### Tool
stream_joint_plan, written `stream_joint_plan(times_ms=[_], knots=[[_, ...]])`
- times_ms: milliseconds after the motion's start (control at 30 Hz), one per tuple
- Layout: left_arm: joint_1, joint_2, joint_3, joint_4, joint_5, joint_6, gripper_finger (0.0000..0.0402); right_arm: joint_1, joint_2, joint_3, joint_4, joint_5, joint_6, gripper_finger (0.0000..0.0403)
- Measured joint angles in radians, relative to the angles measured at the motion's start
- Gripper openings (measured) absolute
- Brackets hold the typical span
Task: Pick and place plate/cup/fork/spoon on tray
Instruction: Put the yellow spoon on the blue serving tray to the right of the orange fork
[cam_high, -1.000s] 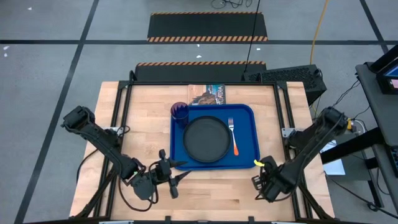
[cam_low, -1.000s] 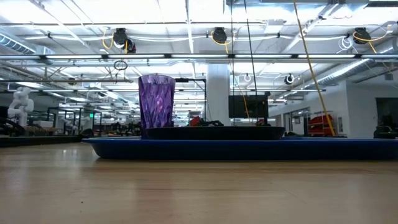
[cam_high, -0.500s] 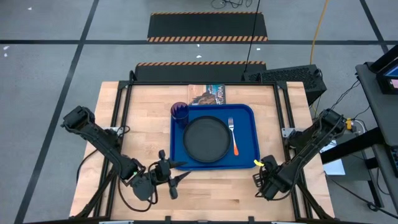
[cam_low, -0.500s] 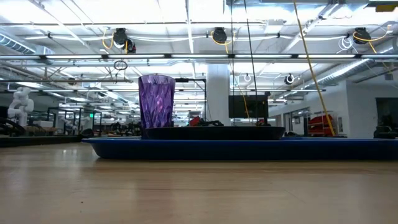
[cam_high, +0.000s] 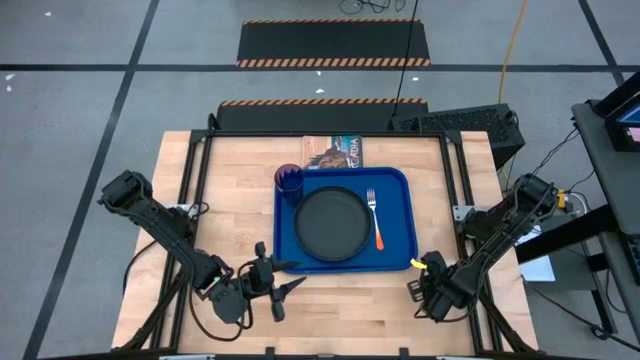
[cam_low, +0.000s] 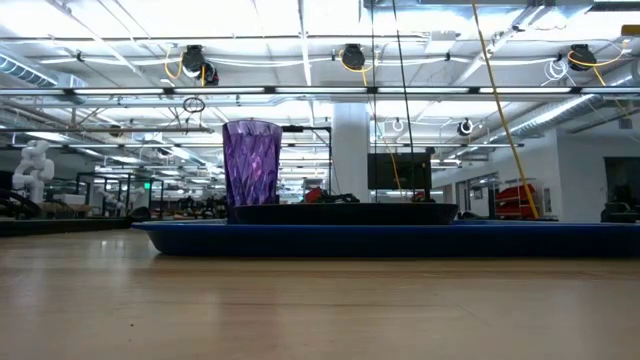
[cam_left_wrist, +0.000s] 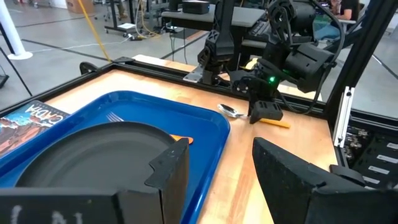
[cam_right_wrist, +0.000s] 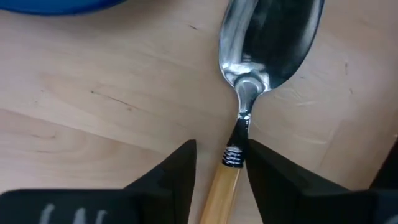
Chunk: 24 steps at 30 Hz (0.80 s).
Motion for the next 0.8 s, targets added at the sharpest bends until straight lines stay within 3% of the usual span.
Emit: stream_joint_plan(times_ms=[433,800], knots=[[-0.012,0.000,0.000,-0.001,0.011,-0.015,0.0182,0.000,0.001,-0.002,0.003,-0.003,0.016,0.0033],[-0.013,0.003,0.000,-0.003,0.011,-0.015,0.0182,0.000,0.007,0.046,-0.012,-0.015,0.019,0.0032]])
